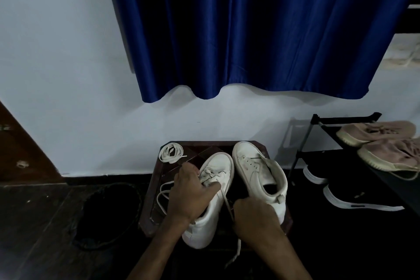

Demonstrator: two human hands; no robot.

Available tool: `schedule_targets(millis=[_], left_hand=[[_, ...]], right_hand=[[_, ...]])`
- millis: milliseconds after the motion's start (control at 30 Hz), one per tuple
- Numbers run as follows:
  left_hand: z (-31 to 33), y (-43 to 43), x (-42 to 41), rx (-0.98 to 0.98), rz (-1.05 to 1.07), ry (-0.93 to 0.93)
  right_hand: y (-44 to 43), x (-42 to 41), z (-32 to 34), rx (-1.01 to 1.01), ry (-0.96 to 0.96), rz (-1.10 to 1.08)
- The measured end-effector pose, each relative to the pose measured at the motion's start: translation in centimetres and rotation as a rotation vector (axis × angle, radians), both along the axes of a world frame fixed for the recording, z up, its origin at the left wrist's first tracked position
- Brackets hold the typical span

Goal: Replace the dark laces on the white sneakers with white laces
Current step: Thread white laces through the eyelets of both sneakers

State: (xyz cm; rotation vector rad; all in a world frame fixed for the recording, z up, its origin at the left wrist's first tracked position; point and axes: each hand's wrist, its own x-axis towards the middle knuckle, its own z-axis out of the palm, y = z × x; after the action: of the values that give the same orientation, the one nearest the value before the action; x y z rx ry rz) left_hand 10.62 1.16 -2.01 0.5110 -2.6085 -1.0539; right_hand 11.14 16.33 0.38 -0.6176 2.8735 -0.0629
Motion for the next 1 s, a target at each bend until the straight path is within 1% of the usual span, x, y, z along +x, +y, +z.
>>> schedule_targets(millis=[67,133,167,267,400,500,533,567,633,667,733,767,800,833,900,1000], left_hand=[[0.1,0.0,0.0,0.018,-0.002,0.001],[0.0,0.0,0.0,0.045,0.002,0.006],[-0.1,-0.1,-0.1,0.05,0.004,0.013],[-0.3,-0.1,0.0,0.04,0.001,0.02],[-0.1,0.0,0.0,0.013,0.006,0.007],[0.0,0.1,0.0,0.004,0.012,-0.001],[0.0,0.0,0.0,0.005,0.016,-0.001],[0.1,0.1,0.1,0.001,0.016,0.0],[0.0,0.0,0.0,0.006,0.014,-0.004],[-0.1,0.0,0.0,0.056,0.011,0.001],[0.0,-0.3,0.2,0.293,0.035,0.039],[0.0,-0.5,0.4,0.393,0.062,0.048],[-0.1,-0.8,0.6,0.443,0.084,0.053],[-0.3,-1.1,0.7,0.456,0.087,0.044],[-0.9,-1.4,0.7,0.476,0.089,0.014],[-1.4,-1.6,0.1,0.554,0.108,-0.023]], right_hand=[[-0.5,-0.4,0.6,-0.054,0.08,-0.048],[-1.6,-1.0,0.5,-0.181,0.199,-0.074],[-2.1,-1.3,0.3,-0.215,0.229,-0.061],[-2.8,-1.9,-0.8,-0.243,0.297,-0.07],[-2.1,-1.7,-2.6,-0.184,0.34,-0.056],[-1.4,-0.7,-2.2,-0.139,0.266,-0.031],[-1.5,-0.8,-2.3,-0.116,0.27,-0.044],[-1.6,-1.0,-2.1,-0.121,0.275,-0.062],[-1.9,-1.4,-1.7,-0.224,0.347,-0.1],[-2.1,-1.5,-1.6,-0.268,0.375,-0.107],[-2.7,-1.8,-1.7,-0.385,0.246,-0.119],[-2.8,-1.9,-2.0,-0.406,0.183,-0.123],[-3.0,-2.2,-2.1,-0.418,0.161,-0.127],[-3.1,-2.5,-2.4,-0.423,0.185,-0.133],[-3.6,-3.6,-2.6,-0.348,0.257,-0.131],[-4.2,-4.8,-2.2,-0.206,0.312,-0.126]])
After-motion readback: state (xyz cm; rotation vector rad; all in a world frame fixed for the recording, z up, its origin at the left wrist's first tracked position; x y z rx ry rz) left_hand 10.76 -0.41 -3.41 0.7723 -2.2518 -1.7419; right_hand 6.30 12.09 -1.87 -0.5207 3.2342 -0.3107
